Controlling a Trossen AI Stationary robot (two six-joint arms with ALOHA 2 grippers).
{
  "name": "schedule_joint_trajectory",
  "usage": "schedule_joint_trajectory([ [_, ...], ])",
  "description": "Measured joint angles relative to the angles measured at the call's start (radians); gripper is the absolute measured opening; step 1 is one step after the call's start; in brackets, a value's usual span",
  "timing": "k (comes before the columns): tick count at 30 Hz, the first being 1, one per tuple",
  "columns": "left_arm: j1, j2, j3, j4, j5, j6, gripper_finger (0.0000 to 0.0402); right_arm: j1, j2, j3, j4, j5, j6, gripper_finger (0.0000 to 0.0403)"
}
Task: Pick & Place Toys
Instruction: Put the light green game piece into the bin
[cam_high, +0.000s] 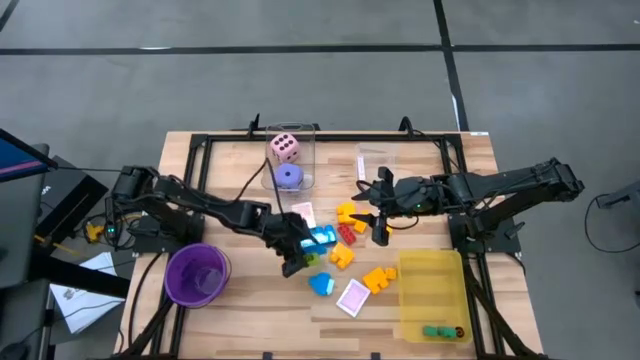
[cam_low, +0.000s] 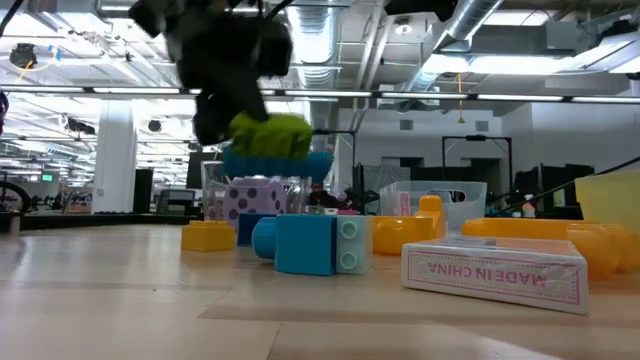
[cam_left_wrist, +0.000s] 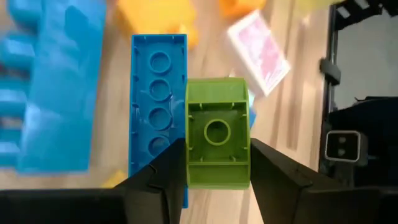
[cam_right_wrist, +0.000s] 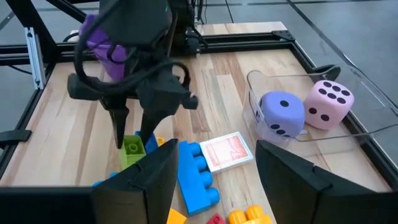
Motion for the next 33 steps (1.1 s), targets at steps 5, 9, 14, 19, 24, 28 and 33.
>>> schedule_joint_trajectory([
  [5,-0.044,0.001,-0.115,0.130,0.039,-0.087,0.0143,0.000,0.000,0.000,-0.002,0.000,0.000,0.0207],
  [9,-0.084,0.000,-0.145,0.190,-0.015,-0.110,0.0154,0.000,0.000,0.000,-0.003,0.001,0.000,0.0207],
  [14,-0.108,0.000,-0.145,0.194,-0.109,-0.107,0.0204,-0.006,0.000,0.000,-0.006,0.001,0.000,0.0207],
  [19,-0.112,0.000,-0.145,0.191,-0.118,-0.096,0.0248,-0.013,0.000,0.000,-0.006,0.005,0.001,0.0207],
  [24,-0.121,-0.005,-0.145,0.211,-0.080,-0.078,0.0262,-0.014,0.000,0.000,-0.006,0.005,0.001,0.0207],
  [28,-0.163,-0.005,-0.145,0.249,-0.010,-0.013,0.0253,-0.014,0.000,0.000,-0.006,0.005,0.001,0.0207],
  [33,-0.232,-0.005,-0.145,0.242,-0.136,0.164,0.0238,-0.014,0.000,0.000,-0.006,0.005,0.001,0.0207],
])
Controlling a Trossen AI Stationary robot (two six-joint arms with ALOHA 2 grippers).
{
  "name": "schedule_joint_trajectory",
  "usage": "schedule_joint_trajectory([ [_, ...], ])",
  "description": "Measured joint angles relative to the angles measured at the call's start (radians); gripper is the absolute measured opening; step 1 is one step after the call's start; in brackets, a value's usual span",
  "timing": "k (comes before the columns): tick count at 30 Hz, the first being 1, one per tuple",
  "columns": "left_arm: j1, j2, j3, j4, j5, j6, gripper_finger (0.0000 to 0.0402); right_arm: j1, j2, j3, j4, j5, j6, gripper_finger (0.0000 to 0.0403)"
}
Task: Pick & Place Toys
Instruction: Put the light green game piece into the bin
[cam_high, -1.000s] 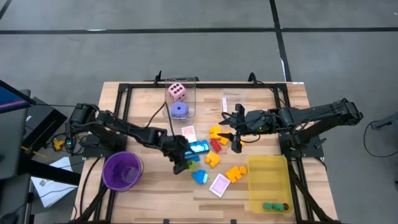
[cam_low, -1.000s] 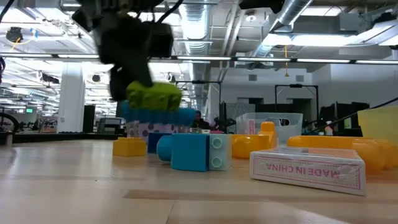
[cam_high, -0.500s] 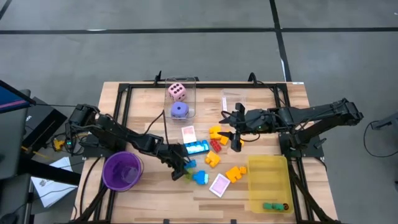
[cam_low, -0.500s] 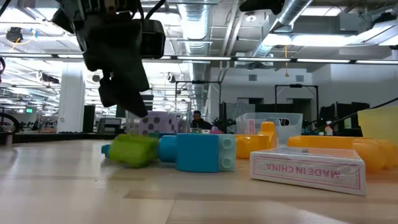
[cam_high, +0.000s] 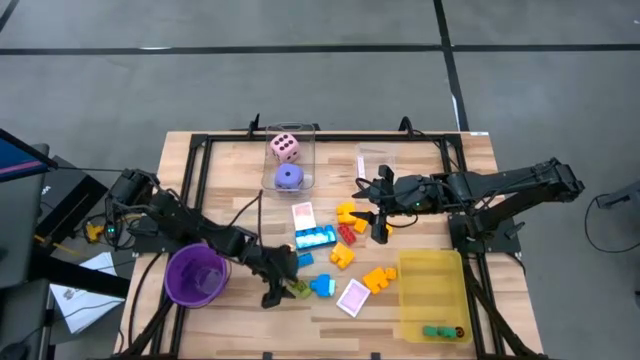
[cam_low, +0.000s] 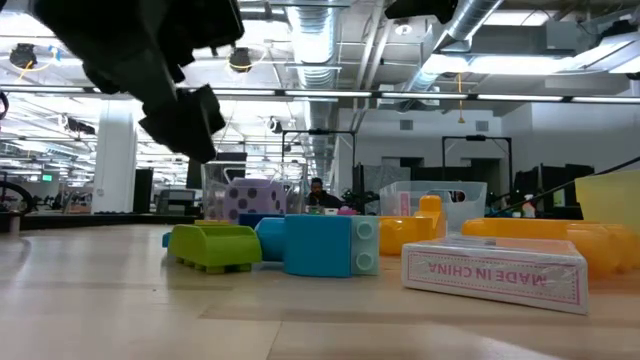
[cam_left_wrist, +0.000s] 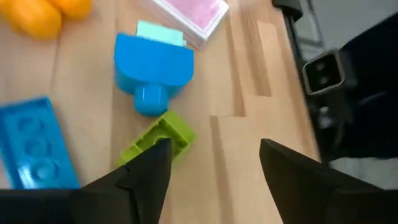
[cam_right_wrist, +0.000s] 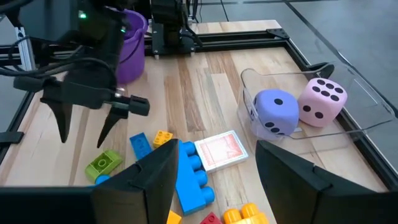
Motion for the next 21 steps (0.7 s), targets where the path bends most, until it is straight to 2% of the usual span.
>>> schedule_joint_trajectory([
  [3,-0.013,0.000,0.000,0.000,-0.104,0.098,0.0242,0.000,0.000,0.000,0.000,0.000,0.002,0.0207],
  [6,-0.006,0.002,0.000,0.000,-0.150,0.187,0.0253,0.000,0.000,0.000,0.000,0.000,0.002,0.0207],
  [8,0.008,0.016,0.001,0.001,-0.147,0.229,0.0261,0.000,0.003,0.000,0.000,0.000,0.008,0.0207],
  [13,0.027,0.080,0.000,0.004,-0.053,0.318,0.0273,-0.005,0.011,0.000,-0.011,0.000,0.049,0.0207],
  [21,0.025,0.149,0.001,0.010,-0.062,0.357,0.0263,-0.005,0.022,-0.001,-0.033,0.000,0.069,0.0207],
])
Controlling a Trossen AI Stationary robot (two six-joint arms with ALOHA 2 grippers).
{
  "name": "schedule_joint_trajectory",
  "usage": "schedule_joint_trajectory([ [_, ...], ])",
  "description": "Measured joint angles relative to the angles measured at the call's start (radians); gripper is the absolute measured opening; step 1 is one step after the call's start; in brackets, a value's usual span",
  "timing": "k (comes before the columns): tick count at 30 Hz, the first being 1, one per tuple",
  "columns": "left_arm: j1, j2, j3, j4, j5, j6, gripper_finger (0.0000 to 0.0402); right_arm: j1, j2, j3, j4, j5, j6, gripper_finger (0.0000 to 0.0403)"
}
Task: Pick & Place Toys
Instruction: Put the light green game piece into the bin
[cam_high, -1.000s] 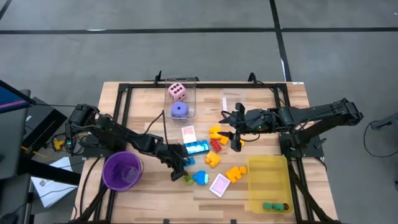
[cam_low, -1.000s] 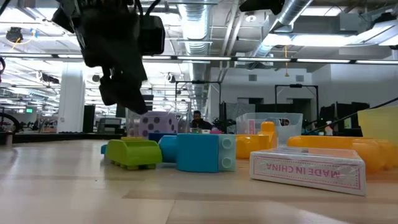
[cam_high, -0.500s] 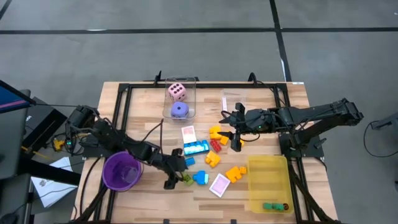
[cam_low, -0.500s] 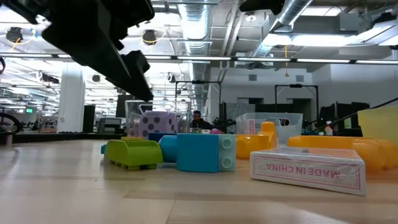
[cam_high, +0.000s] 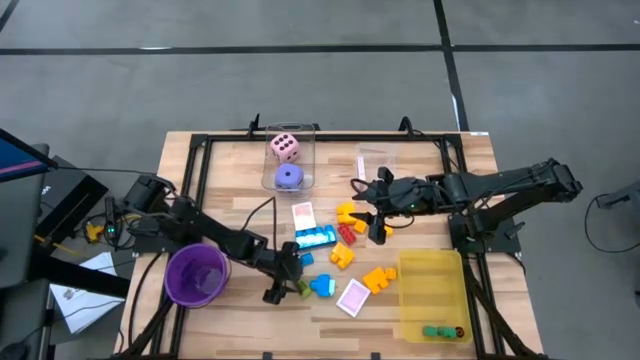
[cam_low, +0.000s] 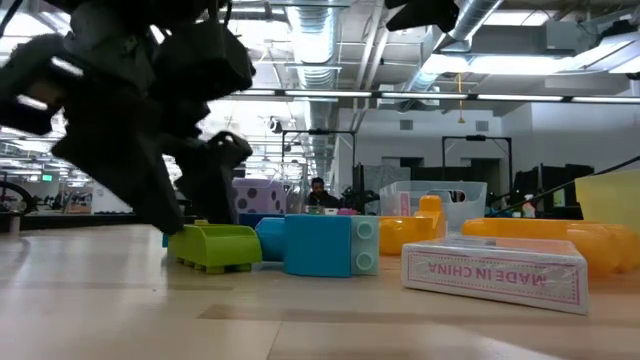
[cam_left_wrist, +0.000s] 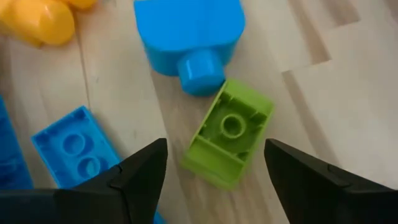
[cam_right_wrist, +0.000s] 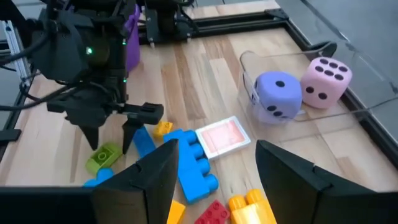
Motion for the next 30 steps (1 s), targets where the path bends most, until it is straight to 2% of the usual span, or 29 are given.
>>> schedule_joint_trajectory([
  [13,-0.005,0.055,0.001,0.046,0.051,-0.010,0.0228,-0.001,0.000,0.000,0.001,0.000,0.008,0.0207],
  [23,-0.006,0.048,0.000,0.044,0.111,-0.147,0.0139,-0.001,0.000,0.000,0.000,0.000,0.008,0.0207],
  [30,-0.006,0.041,-0.001,0.052,0.161,-0.279,0.0139,0.000,0.000,0.000,0.010,-0.001,0.009,0.0207],
])
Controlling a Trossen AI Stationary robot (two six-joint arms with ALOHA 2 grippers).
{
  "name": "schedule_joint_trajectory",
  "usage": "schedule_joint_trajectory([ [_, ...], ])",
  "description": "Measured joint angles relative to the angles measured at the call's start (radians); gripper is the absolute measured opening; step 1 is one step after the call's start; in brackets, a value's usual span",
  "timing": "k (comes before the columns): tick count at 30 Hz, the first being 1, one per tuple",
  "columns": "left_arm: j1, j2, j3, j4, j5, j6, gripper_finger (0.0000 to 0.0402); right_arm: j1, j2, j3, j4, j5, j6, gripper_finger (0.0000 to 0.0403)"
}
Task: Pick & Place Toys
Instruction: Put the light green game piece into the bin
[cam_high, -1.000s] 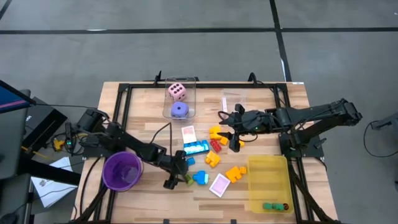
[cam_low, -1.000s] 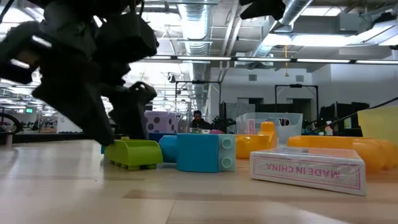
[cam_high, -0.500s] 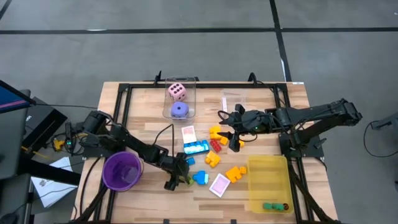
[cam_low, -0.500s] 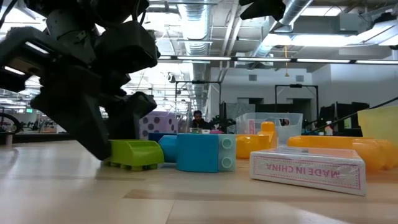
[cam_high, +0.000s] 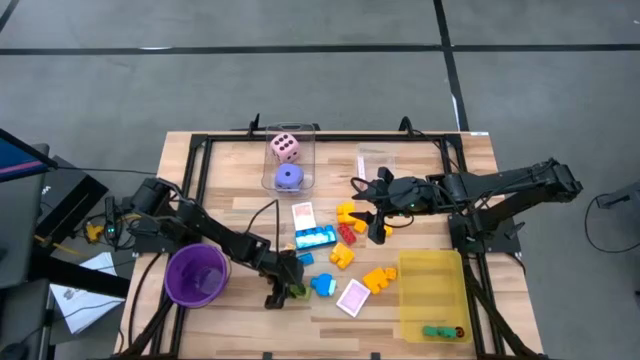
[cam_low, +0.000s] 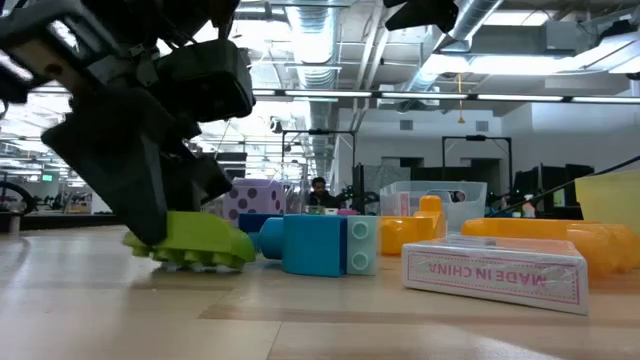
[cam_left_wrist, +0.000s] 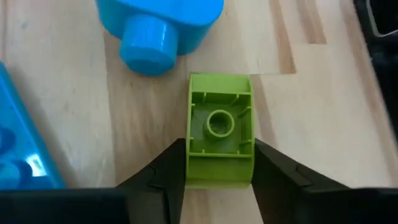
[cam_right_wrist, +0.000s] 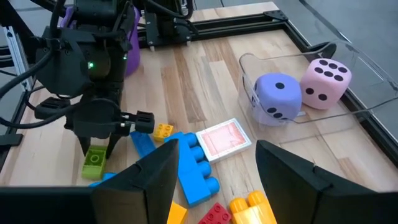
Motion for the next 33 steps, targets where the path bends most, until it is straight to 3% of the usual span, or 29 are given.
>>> schedule_joint_trajectory([
  [10,0.045,-0.182,0.000,0.025,0.049,-0.210,0.0140,0.001,0.000,0.000,0.053,-0.122,-0.039,0.0207],
  [17,0.187,-0.311,0.000,0.077,0.198,-0.431,0.0153,0.000,0.000,0.000,0.137,-0.180,-0.104,0.0207],
  [23,0.313,-0.329,0.000,0.191,0.339,-0.566,0.0141,0.000,0.000,0.001,0.227,-0.210,-0.158,0.0207],
  [33,0.426,-0.329,0.000,0.486,0.373,-0.729,0.0143,0.001,0.000,0.001,0.242,-0.211,-0.162,0.0207],
])
